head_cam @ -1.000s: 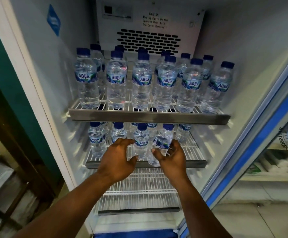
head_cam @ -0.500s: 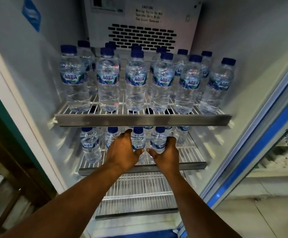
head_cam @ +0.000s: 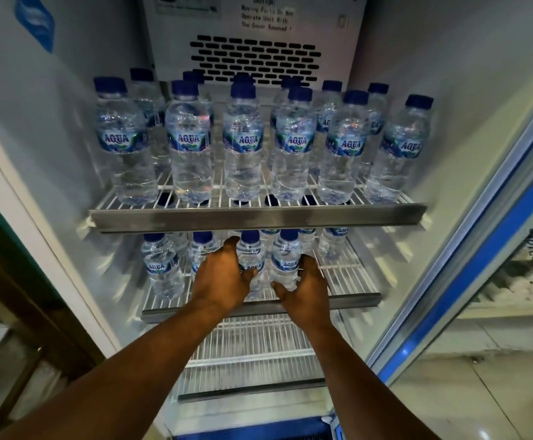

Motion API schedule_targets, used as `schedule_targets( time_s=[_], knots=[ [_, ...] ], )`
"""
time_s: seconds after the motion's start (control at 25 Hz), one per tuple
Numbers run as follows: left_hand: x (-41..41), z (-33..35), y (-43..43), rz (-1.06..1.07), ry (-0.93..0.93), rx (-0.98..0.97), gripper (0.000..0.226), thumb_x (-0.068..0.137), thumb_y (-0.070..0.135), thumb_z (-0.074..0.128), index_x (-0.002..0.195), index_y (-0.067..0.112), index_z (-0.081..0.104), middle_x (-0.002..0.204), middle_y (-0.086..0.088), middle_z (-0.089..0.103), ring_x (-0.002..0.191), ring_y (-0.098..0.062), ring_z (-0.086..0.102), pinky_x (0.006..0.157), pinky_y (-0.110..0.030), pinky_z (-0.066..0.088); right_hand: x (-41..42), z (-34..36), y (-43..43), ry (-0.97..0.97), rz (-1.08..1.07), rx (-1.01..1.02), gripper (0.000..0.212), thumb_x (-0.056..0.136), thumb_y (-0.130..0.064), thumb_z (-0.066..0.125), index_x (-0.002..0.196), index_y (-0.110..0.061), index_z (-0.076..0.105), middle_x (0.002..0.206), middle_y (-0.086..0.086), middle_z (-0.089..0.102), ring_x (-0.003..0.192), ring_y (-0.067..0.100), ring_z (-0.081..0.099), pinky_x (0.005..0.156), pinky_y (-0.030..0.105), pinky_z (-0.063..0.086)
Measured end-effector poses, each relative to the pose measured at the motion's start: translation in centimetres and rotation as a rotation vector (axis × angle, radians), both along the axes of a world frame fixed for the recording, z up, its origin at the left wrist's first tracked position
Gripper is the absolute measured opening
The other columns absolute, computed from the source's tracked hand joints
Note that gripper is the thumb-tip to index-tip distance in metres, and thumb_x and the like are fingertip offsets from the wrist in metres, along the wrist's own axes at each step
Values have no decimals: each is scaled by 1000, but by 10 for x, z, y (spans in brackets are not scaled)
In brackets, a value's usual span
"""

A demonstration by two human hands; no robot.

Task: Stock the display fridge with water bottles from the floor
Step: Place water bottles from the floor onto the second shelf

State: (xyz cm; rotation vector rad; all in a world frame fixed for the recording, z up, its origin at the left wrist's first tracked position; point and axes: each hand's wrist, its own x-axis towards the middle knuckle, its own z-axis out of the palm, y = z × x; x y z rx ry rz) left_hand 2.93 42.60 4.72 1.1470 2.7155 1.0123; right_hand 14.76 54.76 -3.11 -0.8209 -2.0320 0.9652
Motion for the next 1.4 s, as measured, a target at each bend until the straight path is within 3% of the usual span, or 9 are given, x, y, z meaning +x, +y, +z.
schedule_targets(
  time_s=[0.2,0.36,0.56,0.64,0.76,0.92,1.04,1.28,1.4],
  knots=[
    [4,1,-1,0,-2,3,69,86,33,73,144,20,39,97,-5,73,93,-24,69,81,-33,53,-3,-7,4,-73,-29,4,68,78,-50,77,132,-21,50,127,-3,64,115,15,63,93,40,55],
    [10,0,-5,0,13,16,71,87,29,72,147,21,35,99,-6,73,92,-24,69,79,-32,53,-4,-10,5,-98,-50,14,64,76,-44,80,129,-19,53,123,-1,67,112,17,65,92,42,56],
    [10,-10,-18,9,28,85,73,85,25,73,147,26,34,125,-4,66,93,-24,69,85,-42,57,3,-8,-8,-64,-152,109,69,75,-31,83,132,-8,52,130,11,58,122,26,54,101,32,46],
    [11,-19,-32,21,29,167,66,87,25,70,143,29,37,130,1,62,94,-19,69,84,-41,58,12,-9,-26,56,-242,288,50,79,-17,77,122,-1,57,118,16,57,113,29,55,96,28,45],
    [9,-44,-66,-47,75,257,45,88,21,65,132,22,54,116,2,67,81,-13,68,76,-34,59,24,-30,-66,77,-166,409,25,79,-3,65,104,-1,62,102,14,56,99,30,57,88,20,41],
    [-4,-110,-150,17,31,120,31,85,18,63,116,20,64,104,4,69,68,-14,67,67,-33,56,14,-105,-139,-145,174,292,16,79,-2,64,95,-5,63,95,10,57,92,31,57,80,33,47],
    [-8,-169,-238,164,-122,23,26,85,15,64,109,23,67,99,7,69,59,-11,64,65,-31,55,0,-164,-207,-442,415,106,16,79,-5,66,94,-10,63,92,5,58,90,27,59,77,35,49],
    [-12,-301,-443,448,-377,-284,29,83,14,60,108,27,67,95,6,74,77,-17,71,67,-28,55,-18,-287,-375,-875,690,-184,14,80,-14,63,82,-19,50,90,5,61,88,27,62,75,35,50],
    [-2,-395,-556,561,-478,-439,28,82,11,61,106,22,69,95,-2,73,85,-26,68,66,-24,43,-22,-369,-476,-1018,747,-285,16,82,-17,62,82,-24,47,95,2,64,92,23,62,75,28,43]
  ],
)
